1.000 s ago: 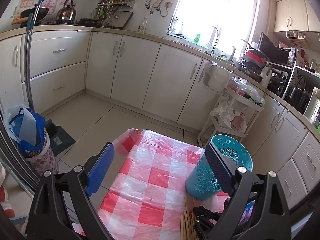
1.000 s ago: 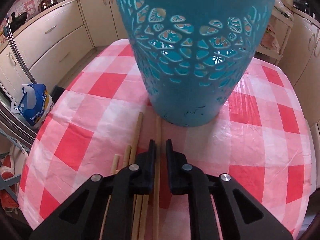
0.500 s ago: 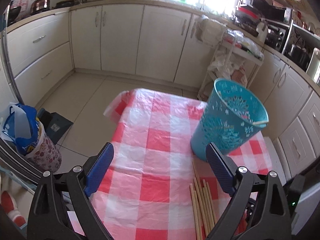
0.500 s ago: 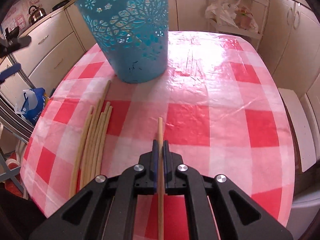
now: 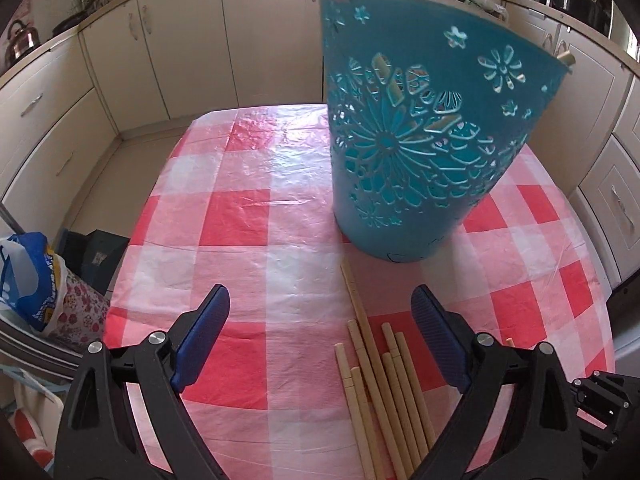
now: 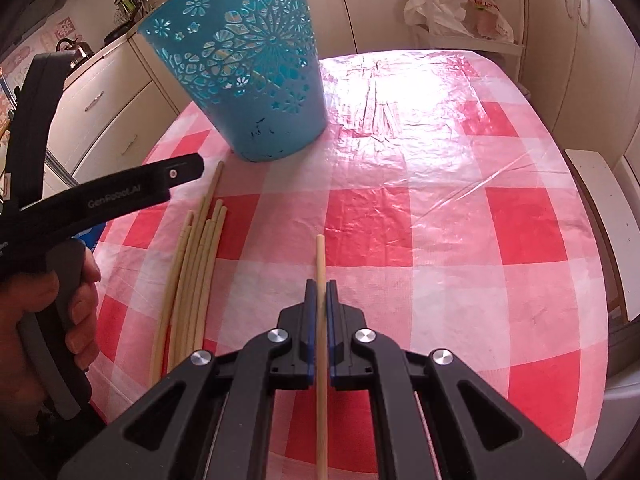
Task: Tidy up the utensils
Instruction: 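Grasp another chopstick with the right tool while the left tool grasps one too, then lift both held chopsticks and carry them above the teal cup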
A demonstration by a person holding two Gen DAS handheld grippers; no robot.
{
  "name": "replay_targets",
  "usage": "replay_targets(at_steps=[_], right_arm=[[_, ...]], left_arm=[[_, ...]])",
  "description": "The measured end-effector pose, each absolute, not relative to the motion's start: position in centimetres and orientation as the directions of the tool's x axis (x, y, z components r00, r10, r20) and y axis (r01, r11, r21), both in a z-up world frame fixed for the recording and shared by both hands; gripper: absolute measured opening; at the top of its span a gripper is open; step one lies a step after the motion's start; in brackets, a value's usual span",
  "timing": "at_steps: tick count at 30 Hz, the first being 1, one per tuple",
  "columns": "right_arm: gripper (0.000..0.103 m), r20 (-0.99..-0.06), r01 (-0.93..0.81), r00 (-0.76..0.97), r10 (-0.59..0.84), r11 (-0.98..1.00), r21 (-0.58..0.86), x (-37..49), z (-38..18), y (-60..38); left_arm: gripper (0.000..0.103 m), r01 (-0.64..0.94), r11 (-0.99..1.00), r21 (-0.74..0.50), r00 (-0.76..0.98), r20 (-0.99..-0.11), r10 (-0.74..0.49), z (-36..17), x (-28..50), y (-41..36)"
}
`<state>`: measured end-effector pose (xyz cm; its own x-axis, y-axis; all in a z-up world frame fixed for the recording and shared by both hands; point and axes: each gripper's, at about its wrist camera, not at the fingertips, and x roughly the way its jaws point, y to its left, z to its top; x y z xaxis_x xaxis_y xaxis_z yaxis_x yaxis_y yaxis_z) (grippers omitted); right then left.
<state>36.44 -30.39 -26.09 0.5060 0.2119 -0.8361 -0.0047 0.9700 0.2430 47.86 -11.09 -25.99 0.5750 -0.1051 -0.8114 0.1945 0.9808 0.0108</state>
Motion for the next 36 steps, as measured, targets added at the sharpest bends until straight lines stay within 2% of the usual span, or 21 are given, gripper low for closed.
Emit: replay_targets(at_steps=[2,4,6,8,10,12,13,15,20,26,36], right_arm=[[0.005,-0.836,-0.010,0.506,0.211,0.971,0.239,36.5,-26.1,-30.3],[0.005,-0.837,-0.017,0.505,0.210,0.972,0.233,36.6,-26.1,-30.1],[0.005,-0.839,-0.024,0.502,0.208,0.974,0.227,36.6,-26.3,-30.1],[0.005,-0.841,-0.023,0.500,0.207,0.974,0.226,36.7,-26.4,-30.0],[0.005,-0.842,-0.024,0.499,0.206,0.974,0.224,36.7,-26.4,-29.8],[0.005,-0.842,-0.024,0.499,0.203,0.975,0.221,36.8,-26.4,-29.7],[0.005,-0.843,-0.025,0.499,0.201,0.976,0.218,36.8,-26.4,-29.6],[0.006,-0.844,-0.027,0.499,0.195,0.977,0.209,36.7,-26.3,-29.5],[0.006,-0.849,-0.039,0.497,0.178,0.982,0.183,36.7,-26.3,-28.9],[0.006,-0.847,-0.056,0.506,0.162,0.986,0.155,36.3,-26.3,-28.3],[0.006,-0.821,0.011,0.532,0.208,0.967,0.253,35.9,-25.6,-30.4]], left_arm=[[0.086,0.200,0.979,0.035,0.577,-0.812,-0.089,-26.4,48.1,-11.7],[0.077,0.200,0.979,0.028,0.557,-0.826,-0.090,-27.1,48.4,-12.1],[0.063,0.200,0.980,-0.012,0.529,-0.840,-0.118,-27.8,48.9,-12.1],[0.057,0.199,0.980,-0.015,0.526,-0.842,-0.119,-28.2,49.1,-12.3],[0.045,0.215,0.976,-0.016,0.532,-0.836,-0.131,-28.2,49.1,-12.7],[0.026,0.235,0.972,-0.007,0.532,-0.836,-0.135,-28.1,49.0,-13.1],[0.023,0.246,0.969,-0.001,0.531,-0.836,-0.136,-28.2,49.0,-13.2],[0.008,0.269,0.963,-0.002,0.523,-0.839,-0.148,-28.1,48.9,-13.4],[0.006,0.285,0.953,-0.104,0.484,-0.843,-0.237,-27.4,48.4,-12.7],[0.005,0.241,0.928,-0.283,0.477,-0.798,-0.368,-25.2,47.4,-9.0],[0.005,0.290,0.894,-0.341,0.599,-0.664,-0.448,-18.8,45.1,-6.4]])
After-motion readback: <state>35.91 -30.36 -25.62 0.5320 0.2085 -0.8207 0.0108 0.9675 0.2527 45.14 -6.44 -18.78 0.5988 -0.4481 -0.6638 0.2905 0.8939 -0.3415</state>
